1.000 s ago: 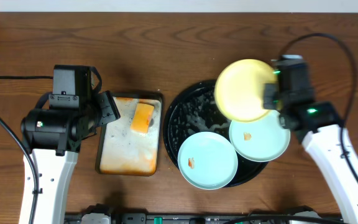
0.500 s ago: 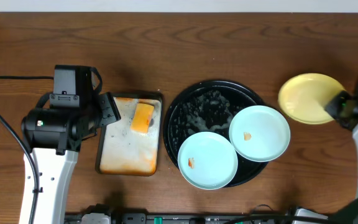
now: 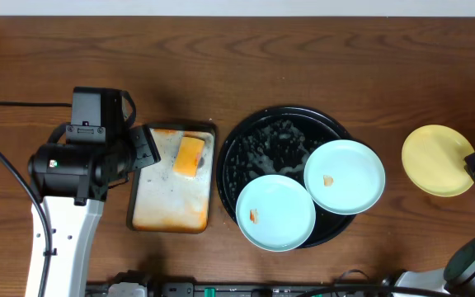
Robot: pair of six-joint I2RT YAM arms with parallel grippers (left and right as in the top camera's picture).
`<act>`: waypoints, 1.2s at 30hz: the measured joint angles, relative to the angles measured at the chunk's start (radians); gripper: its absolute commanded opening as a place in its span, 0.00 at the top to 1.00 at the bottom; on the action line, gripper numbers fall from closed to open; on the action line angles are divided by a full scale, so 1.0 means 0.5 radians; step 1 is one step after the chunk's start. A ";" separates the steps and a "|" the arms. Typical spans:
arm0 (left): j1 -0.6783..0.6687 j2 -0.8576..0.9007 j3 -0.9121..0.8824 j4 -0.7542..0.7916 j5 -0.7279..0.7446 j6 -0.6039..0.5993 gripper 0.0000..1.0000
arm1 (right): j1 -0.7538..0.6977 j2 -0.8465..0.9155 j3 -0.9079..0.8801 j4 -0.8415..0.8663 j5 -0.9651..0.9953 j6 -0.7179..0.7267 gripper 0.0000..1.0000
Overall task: Clean dirty plates on tray and stack at the side
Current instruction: 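Carry the yellow plate right and set it beside the rack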
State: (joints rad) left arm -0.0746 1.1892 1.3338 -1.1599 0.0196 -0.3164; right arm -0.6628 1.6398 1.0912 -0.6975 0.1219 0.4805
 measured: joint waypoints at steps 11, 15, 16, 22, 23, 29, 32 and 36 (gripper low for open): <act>-0.050 0.018 0.000 0.034 0.001 0.053 0.36 | 0.340 -0.290 0.002 -0.116 -1.115 -0.403 0.54; -0.175 0.114 0.000 0.105 0.001 0.122 0.36 | 0.735 -0.337 0.004 -0.288 -1.320 -0.625 0.54; -0.211 0.158 0.000 0.123 0.002 0.143 0.37 | 0.841 -0.337 0.003 -0.324 -1.325 -0.665 0.54; -0.329 0.536 0.000 0.156 -0.004 0.217 0.43 | 1.391 -0.337 0.003 -0.408 -1.077 -0.739 0.54; -0.329 0.605 0.000 0.172 -0.007 0.223 0.43 | 1.466 -0.337 0.003 -0.414 -1.017 -0.735 0.54; -0.329 0.989 0.000 0.255 -0.024 0.262 0.42 | 1.602 -0.337 0.003 -0.430 -0.773 -0.639 0.53; -0.328 1.176 0.000 0.304 -0.025 0.297 0.42 | 1.604 -0.337 0.003 -0.431 -0.725 -0.610 0.52; -0.324 1.439 0.000 0.371 -0.021 0.361 0.48 | 1.604 -0.337 0.003 -0.446 -0.697 -0.598 0.50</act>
State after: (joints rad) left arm -0.2367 1.9087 1.3338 -0.9745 0.0090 -0.1360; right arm 0.1390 1.4712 1.0927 -0.9203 -0.2264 0.1814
